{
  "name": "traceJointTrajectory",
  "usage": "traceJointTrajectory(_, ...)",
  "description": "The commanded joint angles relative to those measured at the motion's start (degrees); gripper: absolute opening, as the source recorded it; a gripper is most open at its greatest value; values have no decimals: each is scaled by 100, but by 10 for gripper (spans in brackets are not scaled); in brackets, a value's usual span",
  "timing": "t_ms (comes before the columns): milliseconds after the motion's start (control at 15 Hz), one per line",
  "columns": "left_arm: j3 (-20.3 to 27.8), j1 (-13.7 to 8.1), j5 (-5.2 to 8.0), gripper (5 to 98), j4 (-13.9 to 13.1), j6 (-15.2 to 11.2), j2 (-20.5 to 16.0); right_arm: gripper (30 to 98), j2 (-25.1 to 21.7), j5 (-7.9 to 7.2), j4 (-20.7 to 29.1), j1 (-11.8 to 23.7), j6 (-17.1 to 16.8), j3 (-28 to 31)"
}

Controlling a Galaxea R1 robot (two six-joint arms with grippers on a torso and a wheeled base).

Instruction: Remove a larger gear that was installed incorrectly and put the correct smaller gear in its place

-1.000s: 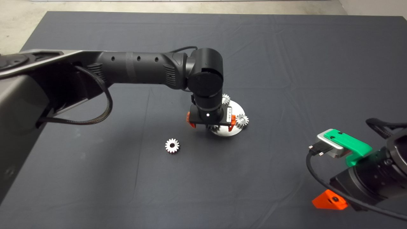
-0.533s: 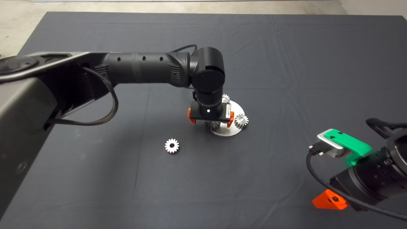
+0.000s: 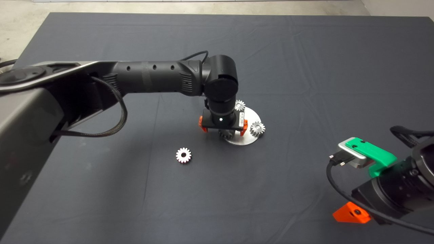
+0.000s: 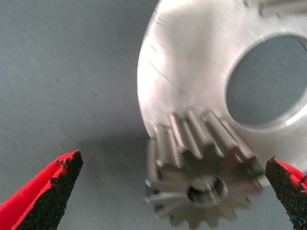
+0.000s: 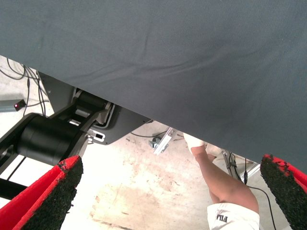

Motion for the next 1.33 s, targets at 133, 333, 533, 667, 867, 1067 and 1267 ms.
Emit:
traceJointTrajectory(133,-78,-107,27,981,236,126,30,977,-20,-239,164,95,13,14)
traceJointTrajectory(333,-86,-107,27,981,236,143,30,977,-11,-248,155,95,-14,14)
traceJointTrajectory(533,-60,-107,19,969,244,213,30,977,-11,-248,155,103,-30,14)
traceJointTrajectory(667,-95,-107,27,948,244,223,25,977,-9,-248,155,103,-31,14)
traceJointTrajectory(867,-95,-107,19,947,244,223,30,977,-3,-248,155,103,-31,14)
traceJointTrajectory(1067,-95,-107,19,897,244,223,30,977,-3,-248,146,103,-31,14)
traceJointTrajectory(1267,-86,-102,19,845,244,232,26,977,-3,-248,146,103,-31,14)
